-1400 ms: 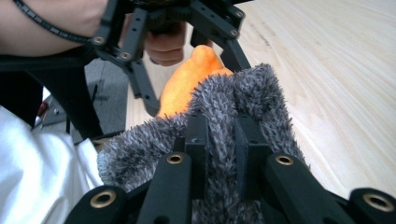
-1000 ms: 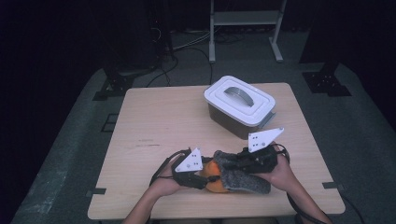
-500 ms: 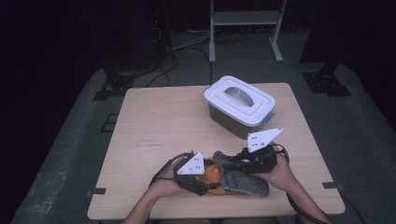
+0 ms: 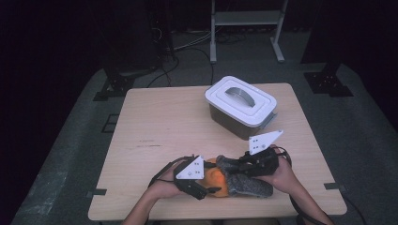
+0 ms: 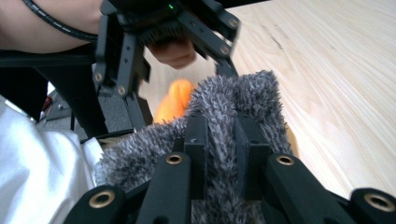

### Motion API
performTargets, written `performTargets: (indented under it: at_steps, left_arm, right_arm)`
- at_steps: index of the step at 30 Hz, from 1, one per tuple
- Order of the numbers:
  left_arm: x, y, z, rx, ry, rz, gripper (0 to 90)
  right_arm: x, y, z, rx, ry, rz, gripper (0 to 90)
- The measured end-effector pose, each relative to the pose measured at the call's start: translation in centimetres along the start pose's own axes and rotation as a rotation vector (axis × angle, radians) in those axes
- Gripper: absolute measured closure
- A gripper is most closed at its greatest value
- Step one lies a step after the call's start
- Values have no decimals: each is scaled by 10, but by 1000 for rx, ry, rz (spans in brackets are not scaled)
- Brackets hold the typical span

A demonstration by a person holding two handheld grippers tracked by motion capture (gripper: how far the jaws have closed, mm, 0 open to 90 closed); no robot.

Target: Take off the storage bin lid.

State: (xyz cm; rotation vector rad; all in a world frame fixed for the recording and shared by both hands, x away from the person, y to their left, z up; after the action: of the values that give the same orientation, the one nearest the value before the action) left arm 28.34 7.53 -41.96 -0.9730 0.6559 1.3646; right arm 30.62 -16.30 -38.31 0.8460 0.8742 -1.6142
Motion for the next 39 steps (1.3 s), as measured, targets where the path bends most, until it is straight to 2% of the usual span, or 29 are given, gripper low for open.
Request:
performTargets:
  at_steps: [3,4,7,10,13,15,16,19,21,22,23,24,27,29,31,33,34,36,39]
  left_arm:
    - [1,0,1,5,7,5,295]
    - [2,-1,2,9,8,13,300]
    - [3,-2,3,10,9,20,309]
    - [5,-1,5,22,7,4,321]
    - [5,-1,5,30,6,6,322]
    - [5,0,4,35,10,5,315]
    - [4,1,2,40,11,0,312]
    - [4,2,2,41,-1,-19,312]
    - [4,2,2,36,2,-13,320]
    - [5,0,4,25,2,4,324]
    - [5,0,4,25,2,4,326]
    - [5,-2,4,21,6,20,326]
    - [6,-3,5,21,7,24,327]
    - [8,-5,8,19,7,36,327]
    - [11,-9,12,12,19,76,328]
    - [12,-10,12,9,23,84,331]
    - [11,-11,11,7,25,95,331]
    - [12,-12,12,1,23,100,331]
    - [13,-14,14,-3,28,118,331]
  right_arm:
    - [0,1,-1,-7,0,-4,766]
    - [3,3,0,-12,1,-19,767]
    - [6,6,2,0,-3,-24,768]
    - [14,11,6,14,-26,-43,769]
    - [17,14,9,25,-29,-60,769]
    - [16,13,9,23,-16,-60,769]
    - [10,8,7,7,8,-40,770]
    - [5,4,0,-1,-8,-22,770]
    - [7,6,-1,-3,-9,-26,771]
    - [11,11,-1,-1,-7,-48,771]
    - [11,11,-1,-1,-7,-48,771]
    - [15,16,2,17,-10,-63,771]
    - [23,22,6,30,-16,-97,771]
    - [25,24,7,33,-18,-101,771]
    - [31,28,12,46,-22,-127,771]
    - [32,30,14,36,-1,-134,772]
    - [29,30,18,25,38,-147,771]
    - [25,27,20,4,78,-138,771]
    - [23,24,19,-1,69,-125,771]
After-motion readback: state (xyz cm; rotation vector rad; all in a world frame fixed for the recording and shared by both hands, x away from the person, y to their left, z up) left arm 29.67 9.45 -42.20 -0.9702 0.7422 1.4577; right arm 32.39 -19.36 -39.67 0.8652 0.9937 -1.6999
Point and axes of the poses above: each handheld gripper's, and its own axes: z roughly backward along the jaws, x roughly out of its underside, y roughly to its right, the point moved 1 cm from there along -z, roughly forward along the jaws, and after that the axes turned 4 degrees about y, right-handed, at the moved point
